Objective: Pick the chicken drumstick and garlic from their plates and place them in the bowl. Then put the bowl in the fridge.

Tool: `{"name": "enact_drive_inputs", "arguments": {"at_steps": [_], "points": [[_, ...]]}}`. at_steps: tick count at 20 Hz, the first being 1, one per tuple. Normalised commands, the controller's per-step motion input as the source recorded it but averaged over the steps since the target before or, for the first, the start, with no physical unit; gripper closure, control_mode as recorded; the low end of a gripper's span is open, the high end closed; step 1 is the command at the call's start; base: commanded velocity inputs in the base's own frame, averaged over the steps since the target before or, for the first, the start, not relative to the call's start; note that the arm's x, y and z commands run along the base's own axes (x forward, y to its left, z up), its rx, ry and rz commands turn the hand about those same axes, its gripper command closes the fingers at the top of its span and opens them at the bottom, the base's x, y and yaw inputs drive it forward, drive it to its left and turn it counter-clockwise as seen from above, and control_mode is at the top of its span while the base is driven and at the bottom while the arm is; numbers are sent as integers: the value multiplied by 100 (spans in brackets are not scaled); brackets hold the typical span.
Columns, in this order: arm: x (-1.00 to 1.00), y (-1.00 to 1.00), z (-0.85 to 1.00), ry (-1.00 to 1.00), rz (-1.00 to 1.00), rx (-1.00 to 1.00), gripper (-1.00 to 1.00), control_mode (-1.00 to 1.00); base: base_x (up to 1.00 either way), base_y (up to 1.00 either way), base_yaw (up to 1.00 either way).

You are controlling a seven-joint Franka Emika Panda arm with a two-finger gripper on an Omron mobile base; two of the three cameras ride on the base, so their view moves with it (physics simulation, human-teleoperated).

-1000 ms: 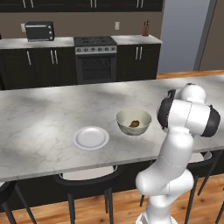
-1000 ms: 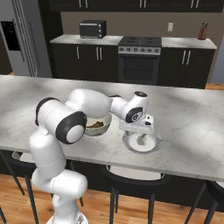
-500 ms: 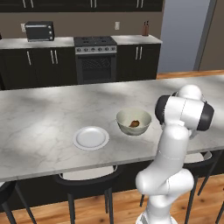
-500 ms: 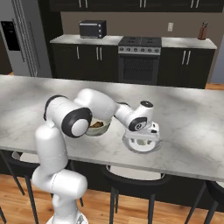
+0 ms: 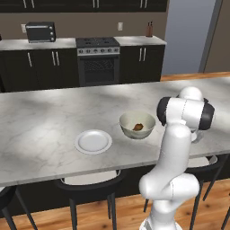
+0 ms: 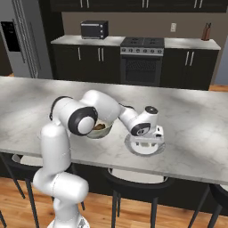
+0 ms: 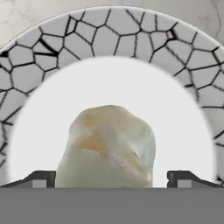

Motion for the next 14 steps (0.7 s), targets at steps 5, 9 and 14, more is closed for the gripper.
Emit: {"name": "enact_drive_inputs", "arguments": {"at_steps": [5, 9, 14], "points": [[15, -1, -11, 0, 7, 0, -100, -100, 0, 0, 0], [-12, 0, -20, 0, 6, 0, 100, -100, 0, 0, 0], [-27, 1, 2, -2, 9, 1, 100, -100, 0, 0, 0]]}}
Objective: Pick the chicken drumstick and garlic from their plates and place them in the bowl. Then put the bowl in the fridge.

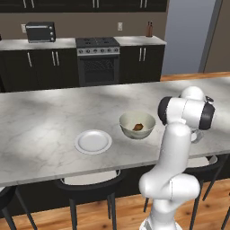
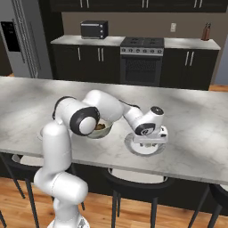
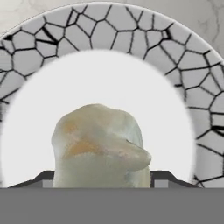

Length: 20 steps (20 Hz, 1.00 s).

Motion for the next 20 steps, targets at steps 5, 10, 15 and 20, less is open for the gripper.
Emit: {"name": "enact_drive_inputs", "arguments": {"at_steps": [5, 10, 15, 20], "points": [[-31, 28, 73, -6, 16, 1, 100, -100, 0, 0, 0], [-5, 49, 64, -1, 34, 0, 100, -100, 0, 0, 0], [0, 60, 36, 0, 37, 1, 100, -100, 0, 0, 0], [0, 70, 38, -1, 25, 7, 100, -100, 0, 0, 0]]}}
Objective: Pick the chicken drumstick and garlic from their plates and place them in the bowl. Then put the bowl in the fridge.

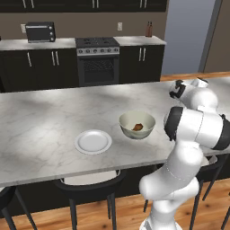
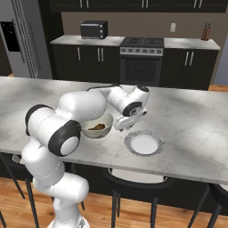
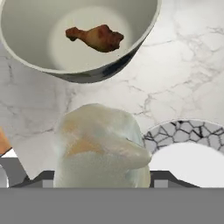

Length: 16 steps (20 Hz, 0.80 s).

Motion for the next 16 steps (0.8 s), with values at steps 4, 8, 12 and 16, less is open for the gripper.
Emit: {"name": "enact_drive_inputs", "arguments": {"at_steps": [4, 8, 12, 16], "points": [[0, 77, 39, -4, 1, 2, 100, -100, 0, 0, 0], [0, 79, 36, -4, -2, 0, 100, -100, 0, 0, 0], [0, 76, 21, -5, -15, 0, 100, -100, 0, 0, 0], [11, 70, -5, -3, -26, -3, 100, -100, 0, 0, 0]]}}
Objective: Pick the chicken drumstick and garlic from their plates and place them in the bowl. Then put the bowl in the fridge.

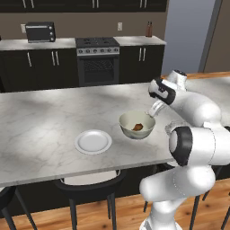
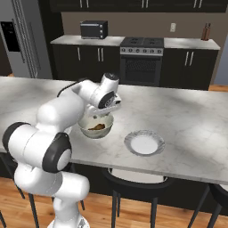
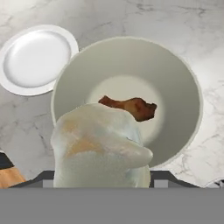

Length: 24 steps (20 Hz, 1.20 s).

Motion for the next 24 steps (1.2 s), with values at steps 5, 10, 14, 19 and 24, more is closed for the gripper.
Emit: {"name": "enact_drive_inputs", "arguments": {"at_steps": [5, 10, 14, 19, 24], "points": [[45, 47, -34, 0, -43, -10, 100, -100, 0, 0, 0], [30, 44, -22, 9, -36, -2, 100, -100, 0, 0, 0], [25, 14, -27, 18, -13, 0, 100, -100, 0, 0, 0], [29, 4, -28, 15, -2, 0, 100, -100, 0, 0, 0], [33, 0, -16, 1, 0, 0, 100, -100, 0, 0, 0]]}}
